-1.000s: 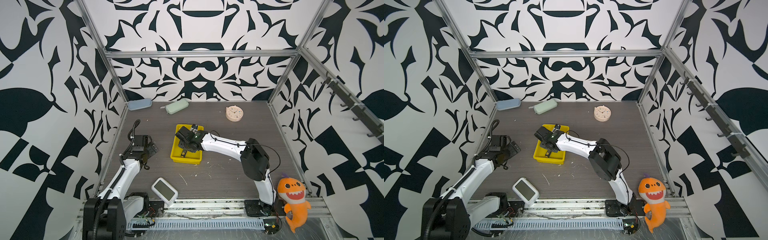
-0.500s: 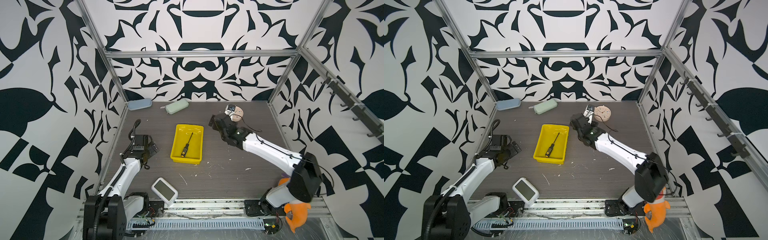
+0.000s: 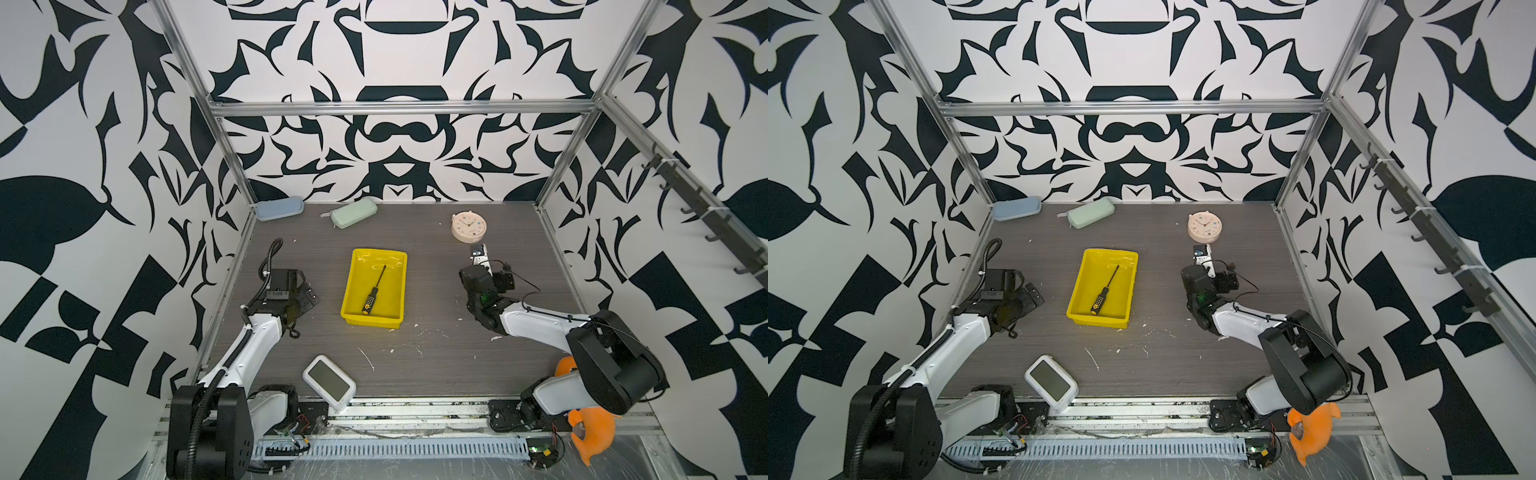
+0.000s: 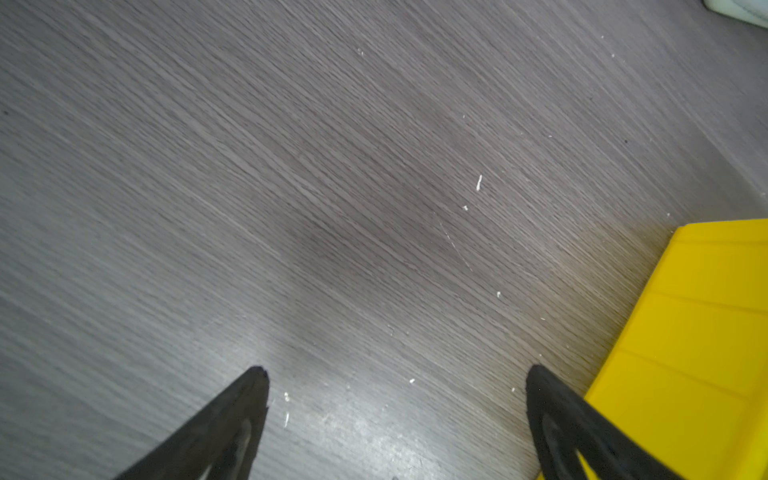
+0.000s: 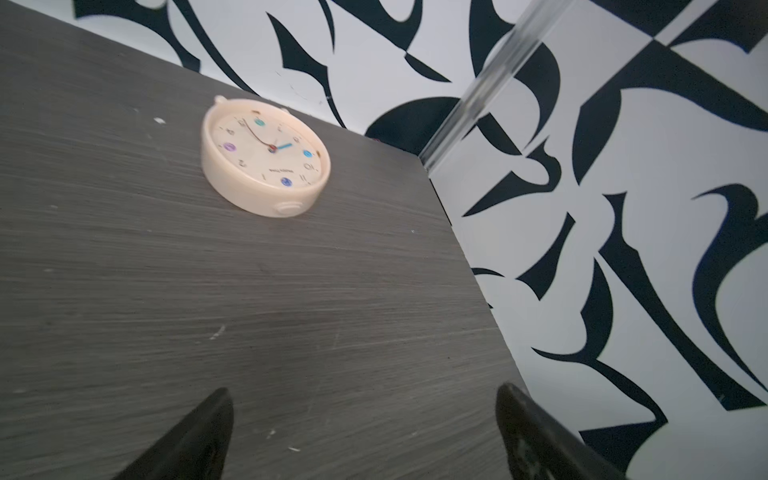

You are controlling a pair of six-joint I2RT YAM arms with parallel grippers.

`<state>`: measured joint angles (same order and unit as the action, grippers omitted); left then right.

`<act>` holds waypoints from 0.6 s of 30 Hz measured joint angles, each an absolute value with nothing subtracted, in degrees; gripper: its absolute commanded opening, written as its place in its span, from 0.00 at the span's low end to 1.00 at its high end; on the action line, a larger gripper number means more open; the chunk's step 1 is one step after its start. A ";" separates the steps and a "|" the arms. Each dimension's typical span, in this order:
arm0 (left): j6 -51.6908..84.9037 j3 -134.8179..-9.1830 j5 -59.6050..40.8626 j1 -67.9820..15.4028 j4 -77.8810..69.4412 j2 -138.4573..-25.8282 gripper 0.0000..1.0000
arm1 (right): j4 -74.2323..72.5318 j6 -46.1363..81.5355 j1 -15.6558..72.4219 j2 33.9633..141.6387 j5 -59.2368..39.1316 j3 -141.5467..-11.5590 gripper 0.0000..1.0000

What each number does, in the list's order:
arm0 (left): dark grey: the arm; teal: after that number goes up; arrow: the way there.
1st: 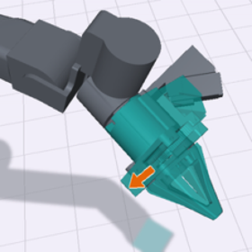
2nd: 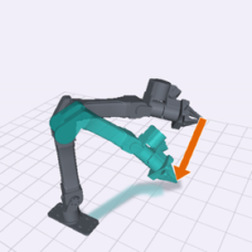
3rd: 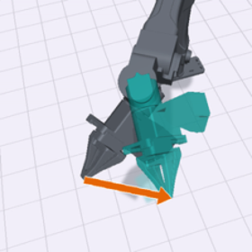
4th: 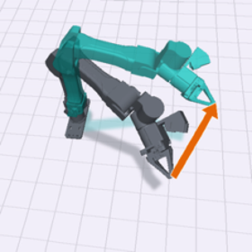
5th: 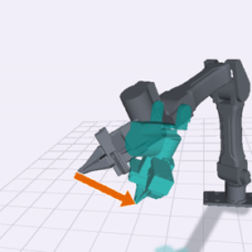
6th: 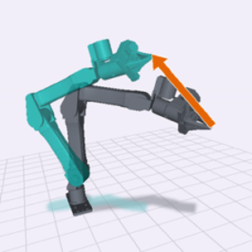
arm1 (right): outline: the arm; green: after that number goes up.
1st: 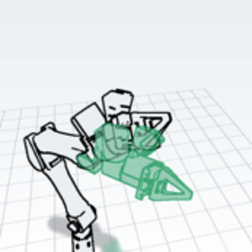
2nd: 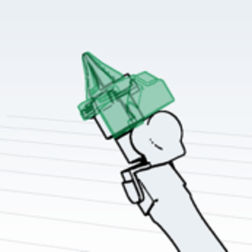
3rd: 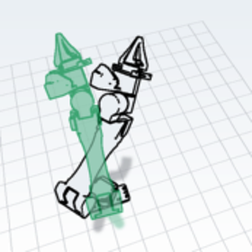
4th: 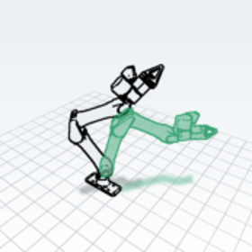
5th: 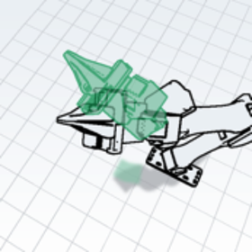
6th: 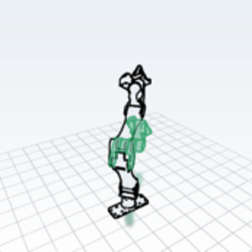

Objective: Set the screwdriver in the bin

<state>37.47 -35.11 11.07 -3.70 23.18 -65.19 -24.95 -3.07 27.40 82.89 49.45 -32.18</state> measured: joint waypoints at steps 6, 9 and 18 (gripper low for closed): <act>37.41 -36.47 10.83 -3.70 23.00 -67.18 0.99 | -30.94 -0.62 20.75 83.11 46.22 -27.64 1.00; 37.28 -36.56 10.61 -3.70 23.00 -67.33 0.99 | -30.89 0.86 17.80 84.14 43.48 -26.81 1.00; 37.21 -36.56 10.41 -3.73 22.98 -67.31 0.99 | -29.85 5.67 10.79 84.03 35.20 -26.87 1.00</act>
